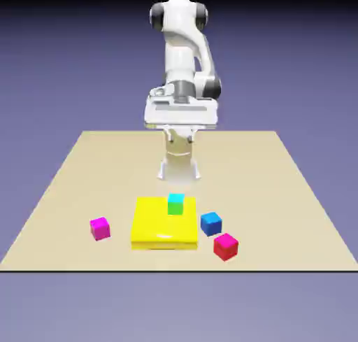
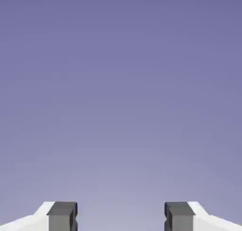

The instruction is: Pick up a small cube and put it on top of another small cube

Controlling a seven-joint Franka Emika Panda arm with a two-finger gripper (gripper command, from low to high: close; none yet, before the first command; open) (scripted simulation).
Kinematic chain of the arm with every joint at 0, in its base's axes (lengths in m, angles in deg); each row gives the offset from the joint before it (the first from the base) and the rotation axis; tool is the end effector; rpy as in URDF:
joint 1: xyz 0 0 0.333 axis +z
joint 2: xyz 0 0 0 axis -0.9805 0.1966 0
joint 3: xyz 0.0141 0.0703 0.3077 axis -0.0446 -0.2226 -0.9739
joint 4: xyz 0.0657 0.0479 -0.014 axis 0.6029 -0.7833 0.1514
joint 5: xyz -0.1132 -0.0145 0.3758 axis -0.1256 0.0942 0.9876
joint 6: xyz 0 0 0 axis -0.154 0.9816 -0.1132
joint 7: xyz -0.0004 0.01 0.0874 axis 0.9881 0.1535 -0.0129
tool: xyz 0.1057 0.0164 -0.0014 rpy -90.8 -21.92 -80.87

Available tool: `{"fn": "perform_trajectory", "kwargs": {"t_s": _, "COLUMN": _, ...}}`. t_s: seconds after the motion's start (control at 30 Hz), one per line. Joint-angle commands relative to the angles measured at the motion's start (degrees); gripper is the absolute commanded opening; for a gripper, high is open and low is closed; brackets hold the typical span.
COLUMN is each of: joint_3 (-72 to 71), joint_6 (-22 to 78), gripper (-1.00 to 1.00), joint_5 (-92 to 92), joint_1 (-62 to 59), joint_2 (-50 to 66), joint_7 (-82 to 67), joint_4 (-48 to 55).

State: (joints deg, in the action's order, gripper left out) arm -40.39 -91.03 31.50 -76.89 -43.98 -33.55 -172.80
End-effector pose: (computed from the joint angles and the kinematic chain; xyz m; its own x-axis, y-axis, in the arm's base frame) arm 0.3946 -0.0018 0.4495 0.5237 -0.6964 0.4908 -0.4877 -0.7174 -0.4975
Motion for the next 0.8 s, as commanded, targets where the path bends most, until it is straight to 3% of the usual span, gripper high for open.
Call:
{"fn": "perform_trajectory", "kwargs": {"t_s": 0.0, "joint_3": 1.19, "joint_6": 0.01, "gripper": 0.0, "joint_5": 2.5, "joint_1": 0.9, "joint_2": 1.5, "joint_7": -1.18, "joint_4": 0.39}}
{"fn": "perform_trajectory", "kwargs": {"t_s": 0.77, "joint_3": 28.58, "joint_6": 0.14, "gripper": 0.0, "joint_5": 59.81, "joint_1": 21.56, "joint_2": 35.94, "joint_7": -28.3, "joint_4": 9.29}}
